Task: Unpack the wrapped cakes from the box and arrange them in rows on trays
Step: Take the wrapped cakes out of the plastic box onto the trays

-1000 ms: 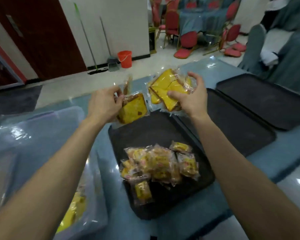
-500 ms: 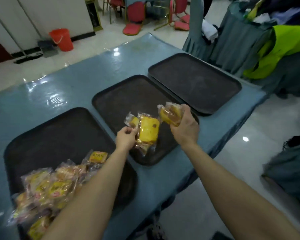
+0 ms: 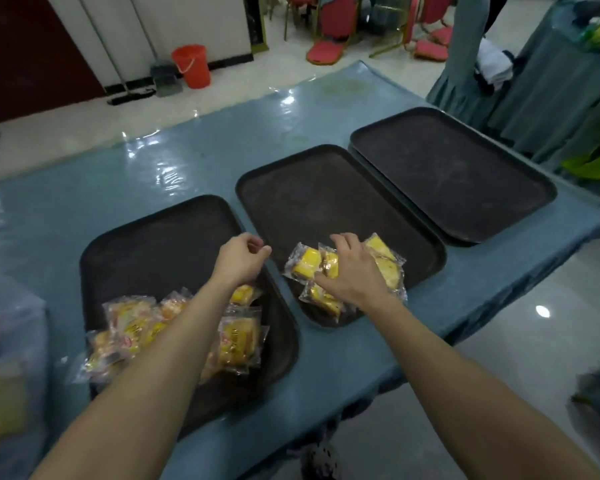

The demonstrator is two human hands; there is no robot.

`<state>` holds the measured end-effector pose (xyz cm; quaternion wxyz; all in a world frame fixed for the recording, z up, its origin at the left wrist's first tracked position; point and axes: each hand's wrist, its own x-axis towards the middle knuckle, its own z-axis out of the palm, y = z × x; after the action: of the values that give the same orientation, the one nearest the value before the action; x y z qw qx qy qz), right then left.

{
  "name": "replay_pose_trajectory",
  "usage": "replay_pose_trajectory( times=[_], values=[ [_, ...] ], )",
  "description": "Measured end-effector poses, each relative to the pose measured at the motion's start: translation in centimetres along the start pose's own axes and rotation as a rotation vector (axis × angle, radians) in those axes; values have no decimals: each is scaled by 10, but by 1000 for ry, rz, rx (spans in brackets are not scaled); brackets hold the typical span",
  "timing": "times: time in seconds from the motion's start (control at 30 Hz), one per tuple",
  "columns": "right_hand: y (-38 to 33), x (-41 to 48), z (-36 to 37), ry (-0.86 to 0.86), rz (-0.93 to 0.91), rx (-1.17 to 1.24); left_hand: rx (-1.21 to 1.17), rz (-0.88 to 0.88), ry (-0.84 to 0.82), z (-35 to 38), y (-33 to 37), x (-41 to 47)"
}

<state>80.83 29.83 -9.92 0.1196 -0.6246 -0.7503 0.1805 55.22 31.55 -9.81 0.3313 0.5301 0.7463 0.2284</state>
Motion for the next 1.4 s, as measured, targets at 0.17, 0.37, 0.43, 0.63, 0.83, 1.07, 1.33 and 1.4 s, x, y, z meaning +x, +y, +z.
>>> replay_pose_trajectory(
  times=[0.17, 0.37, 0.43, 0.63, 0.83, 1.07, 1.33, 1.4],
  values=[
    [-140, 19, 1, -43, -284, 120, -6, 95, 233, -121, -49, -34],
    [-331, 4, 41, -86, -537, 240, -135, 82, 428, -276, -154, -106],
    [-390, -9, 59, -100, -589, 276, -187, 60, 464, -324, -191, -131],
    [-524, -43, 116, -148, -719, 314, -103, -9, 498, -429, -312, -171],
    [-591, -54, 168, -401, -731, -99, 194, -143, 100, -447, -412, -167],
    [-620, -56, 233, -828, -581, -593, 490, -287, -146, -414, -461, -139],
    [-614, -39, 244, -680, -579, -814, 421, -356, -58, -419, -479, -108],
    [-613, -39, 238, -622, -604, -898, 376, -300, -87, -435, -463, -102]
  ],
)
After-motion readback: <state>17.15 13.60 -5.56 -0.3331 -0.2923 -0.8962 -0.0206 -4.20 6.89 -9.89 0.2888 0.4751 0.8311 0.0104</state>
